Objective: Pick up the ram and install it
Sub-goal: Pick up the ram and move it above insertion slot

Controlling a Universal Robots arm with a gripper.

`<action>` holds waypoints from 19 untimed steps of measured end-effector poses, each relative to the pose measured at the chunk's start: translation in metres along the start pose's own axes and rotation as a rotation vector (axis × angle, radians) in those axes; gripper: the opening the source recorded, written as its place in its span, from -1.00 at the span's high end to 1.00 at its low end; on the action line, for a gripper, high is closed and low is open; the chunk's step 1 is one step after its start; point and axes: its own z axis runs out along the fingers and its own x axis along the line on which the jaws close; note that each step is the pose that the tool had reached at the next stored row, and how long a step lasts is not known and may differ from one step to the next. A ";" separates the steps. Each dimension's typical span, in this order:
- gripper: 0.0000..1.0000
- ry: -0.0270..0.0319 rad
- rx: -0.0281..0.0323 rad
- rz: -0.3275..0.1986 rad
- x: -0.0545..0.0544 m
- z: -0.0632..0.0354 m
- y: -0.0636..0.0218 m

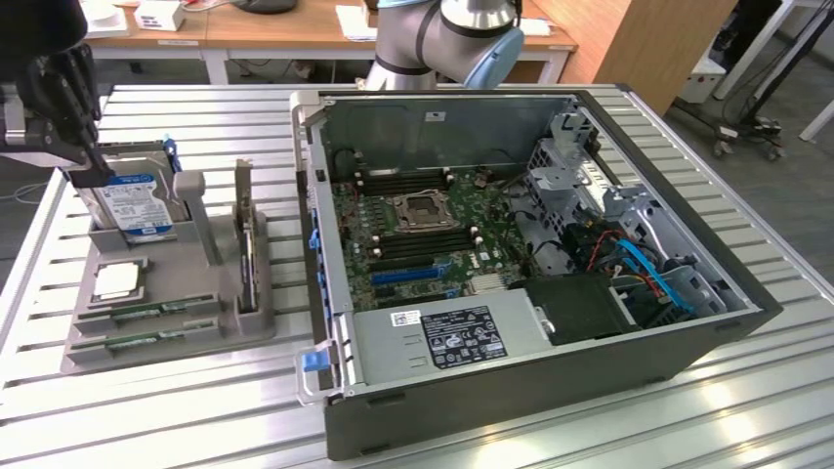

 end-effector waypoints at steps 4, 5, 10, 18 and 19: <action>0.81 0.0007 -0.0004 -0.017 0.000 0.0000 0.0000; 0.81 0.0007 -0.0004 -0.017 0.000 0.0002 0.0000; 0.81 0.0007 -0.0003 -0.017 0.000 0.0005 0.0000; 0.69 0.0007 -0.0003 -0.017 0.000 0.0005 0.0000; 0.56 0.0006 -0.0003 -0.017 0.000 0.0005 0.0000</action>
